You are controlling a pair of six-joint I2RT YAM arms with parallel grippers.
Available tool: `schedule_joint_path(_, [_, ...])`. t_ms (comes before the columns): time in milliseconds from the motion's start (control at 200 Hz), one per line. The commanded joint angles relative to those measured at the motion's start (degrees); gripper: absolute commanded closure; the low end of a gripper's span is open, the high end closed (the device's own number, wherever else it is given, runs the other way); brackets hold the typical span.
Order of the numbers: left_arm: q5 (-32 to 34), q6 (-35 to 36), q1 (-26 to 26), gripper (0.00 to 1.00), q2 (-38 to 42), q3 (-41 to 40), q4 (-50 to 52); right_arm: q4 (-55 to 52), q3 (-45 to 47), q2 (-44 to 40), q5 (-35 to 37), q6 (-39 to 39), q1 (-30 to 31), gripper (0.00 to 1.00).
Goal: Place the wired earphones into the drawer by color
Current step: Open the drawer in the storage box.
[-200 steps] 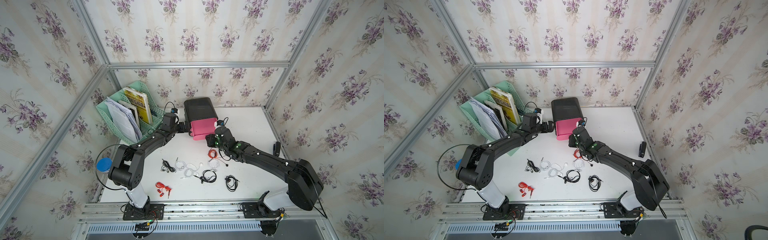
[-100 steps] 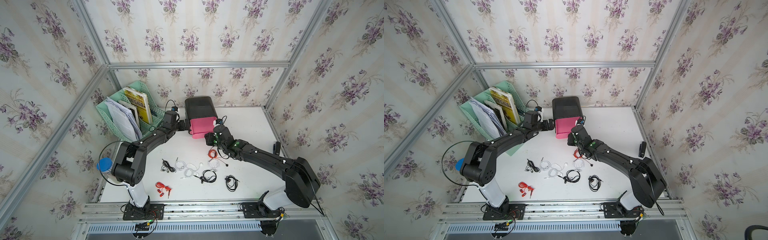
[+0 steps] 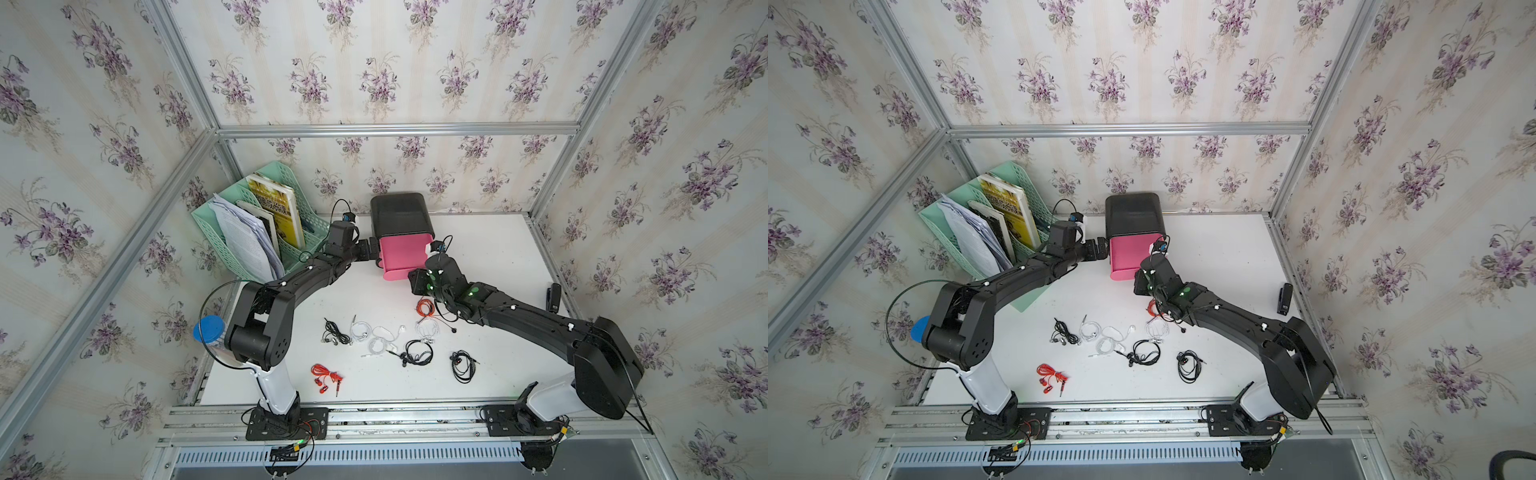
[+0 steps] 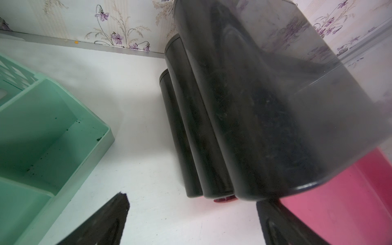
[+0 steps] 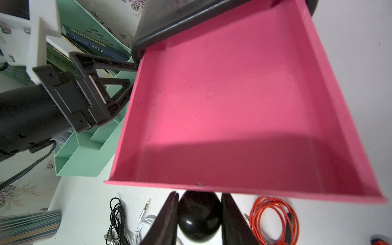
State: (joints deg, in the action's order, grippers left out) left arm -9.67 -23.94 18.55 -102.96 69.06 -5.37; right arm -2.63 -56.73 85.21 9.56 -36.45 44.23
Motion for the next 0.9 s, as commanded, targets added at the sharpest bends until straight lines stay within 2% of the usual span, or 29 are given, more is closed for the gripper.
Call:
schedule_joint_path(0, [-0.2,0.3,0.0,0.01,0.5,-0.2,-2.0,1.8,-0.6,0.3,0.1,-0.1,0.2,0.58])
schedule_joint_path(90, [-0.1,0.3,0.0,0.01,1.2,-0.8,-2.0,1.8,-0.7,0.3,0.7,-0.1,0.2,0.5])
schedule_joint_path(235, [-0.1,0.2,0.0,0.01,1.8,-1.7,-2.1,1.6,-0.7,0.2,1.0,-0.1,0.2,0.44])
schedule_joint_path(620, [0.3,0.0,-0.1,0.01,5.3,-3.8,-0.9,-0.4,-0.3,-2.4,3.2,0.8,0.1,0.39])
schedule_joint_path(894, [-0.1,-0.6,0.0,0.01,14.7,-9.9,2.4,-5.6,2.0,-7.3,7.5,3.4,-0.7,0.36])
